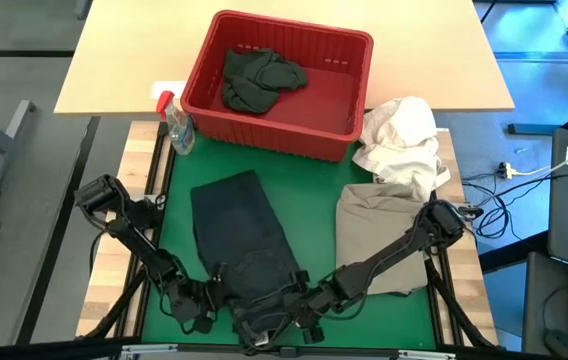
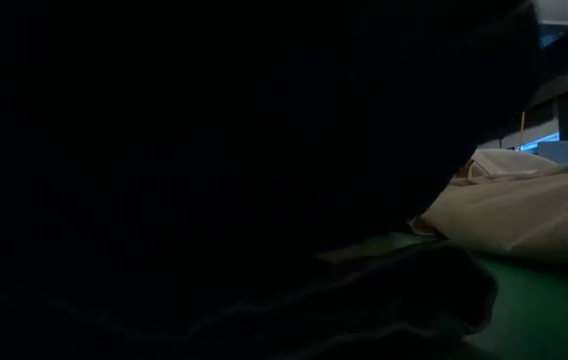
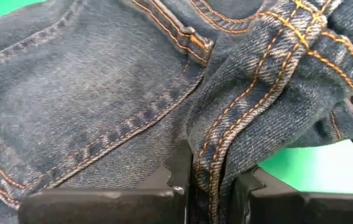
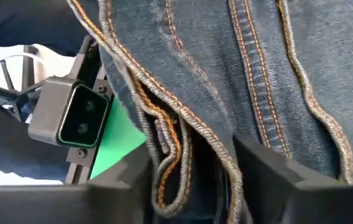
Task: Fold Laundry from Bin
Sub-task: Fold the blue pants
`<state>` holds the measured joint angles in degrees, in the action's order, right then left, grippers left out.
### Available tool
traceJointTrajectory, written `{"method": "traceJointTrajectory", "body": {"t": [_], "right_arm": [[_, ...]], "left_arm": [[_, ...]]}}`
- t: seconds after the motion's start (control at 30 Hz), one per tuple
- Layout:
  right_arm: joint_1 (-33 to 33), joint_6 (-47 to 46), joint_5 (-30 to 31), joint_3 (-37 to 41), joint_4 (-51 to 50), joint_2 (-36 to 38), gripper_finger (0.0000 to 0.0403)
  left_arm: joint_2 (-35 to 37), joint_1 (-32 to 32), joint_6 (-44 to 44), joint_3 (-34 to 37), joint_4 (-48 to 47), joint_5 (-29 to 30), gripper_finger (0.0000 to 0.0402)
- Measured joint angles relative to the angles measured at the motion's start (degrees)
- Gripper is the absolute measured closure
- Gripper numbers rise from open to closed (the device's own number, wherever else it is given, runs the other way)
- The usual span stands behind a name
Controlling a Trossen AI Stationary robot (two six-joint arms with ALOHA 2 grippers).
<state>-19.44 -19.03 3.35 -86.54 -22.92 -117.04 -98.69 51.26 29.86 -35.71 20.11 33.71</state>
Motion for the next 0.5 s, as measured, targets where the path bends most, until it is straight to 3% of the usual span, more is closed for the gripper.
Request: {"method": "traceJointTrajectory", "body": {"t": [0.3,0.5], "right_arm": [[-2.80,0.86,-3.28,-0.20,-10.02,8.75,0.0121],[-9.10,4.05,7.88,0.50,-4.94,7.06,0.0112]], "left_arm": [[0.15,-0.21,5.82,1.54,0.23,1.56,0.0362],[0.15,-1.30,6.01,1.58,0.27,2.28,0.0362]]}}
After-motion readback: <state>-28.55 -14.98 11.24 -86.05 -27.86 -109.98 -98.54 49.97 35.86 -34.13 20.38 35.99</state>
